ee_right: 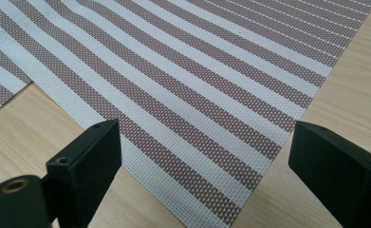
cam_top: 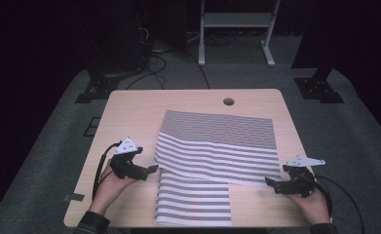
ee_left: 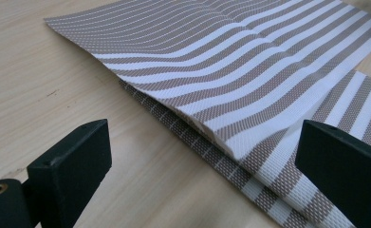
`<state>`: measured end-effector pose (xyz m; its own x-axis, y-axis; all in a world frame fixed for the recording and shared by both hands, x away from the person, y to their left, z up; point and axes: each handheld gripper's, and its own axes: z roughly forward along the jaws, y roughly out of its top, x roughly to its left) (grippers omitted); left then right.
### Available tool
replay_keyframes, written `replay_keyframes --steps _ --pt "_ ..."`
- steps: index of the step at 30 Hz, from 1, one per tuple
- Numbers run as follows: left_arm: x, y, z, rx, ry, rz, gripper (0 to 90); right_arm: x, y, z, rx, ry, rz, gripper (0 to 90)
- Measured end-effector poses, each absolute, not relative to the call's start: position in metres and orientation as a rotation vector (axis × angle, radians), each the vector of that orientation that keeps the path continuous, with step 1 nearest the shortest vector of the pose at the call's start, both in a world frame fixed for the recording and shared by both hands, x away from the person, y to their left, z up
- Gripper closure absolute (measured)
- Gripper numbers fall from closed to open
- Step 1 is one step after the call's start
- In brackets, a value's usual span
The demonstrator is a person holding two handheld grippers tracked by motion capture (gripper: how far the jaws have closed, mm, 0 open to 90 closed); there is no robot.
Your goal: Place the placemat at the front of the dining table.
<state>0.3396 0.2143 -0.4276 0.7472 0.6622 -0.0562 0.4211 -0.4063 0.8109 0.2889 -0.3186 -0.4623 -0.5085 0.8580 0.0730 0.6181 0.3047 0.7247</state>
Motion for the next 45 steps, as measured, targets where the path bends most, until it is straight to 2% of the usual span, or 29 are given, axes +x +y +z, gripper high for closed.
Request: replay_keyframes --steps 11,15,25,34,40,45 --pt "0.361 0.2 -0.444 2.072 0.851 0.269 5.7 0.289 -0.317 -0.462 1.313 2.255 1.019 9.4" --pt "0.361 0.2 -0.448 2.076 0.853 0.24 13.5 0.289 -0.317 -0.462 1.309 2.254 1.017 9.4" --pt "0.361 0.203 -0.449 2.087 0.85 0.128 59.5 0.289 -0.317 -0.462 1.306 2.257 1.016 9.4" --pt "0.36 0.2 -0.445 2.08 0.877 0.067 88.5 0.288 -0.317 -0.461 1.305 2.256 1.013 9.4" --pt "0.357 0.201 -0.443 2.081 0.872 0.091 89.4 0.278 -0.318 -0.456 1.298 2.234 1.004 9.4" --pt "0.356 0.203 -0.444 2.077 0.873 0.096 89.3 0.27 -0.319 -0.465 1.299 2.289 0.919 9.4"
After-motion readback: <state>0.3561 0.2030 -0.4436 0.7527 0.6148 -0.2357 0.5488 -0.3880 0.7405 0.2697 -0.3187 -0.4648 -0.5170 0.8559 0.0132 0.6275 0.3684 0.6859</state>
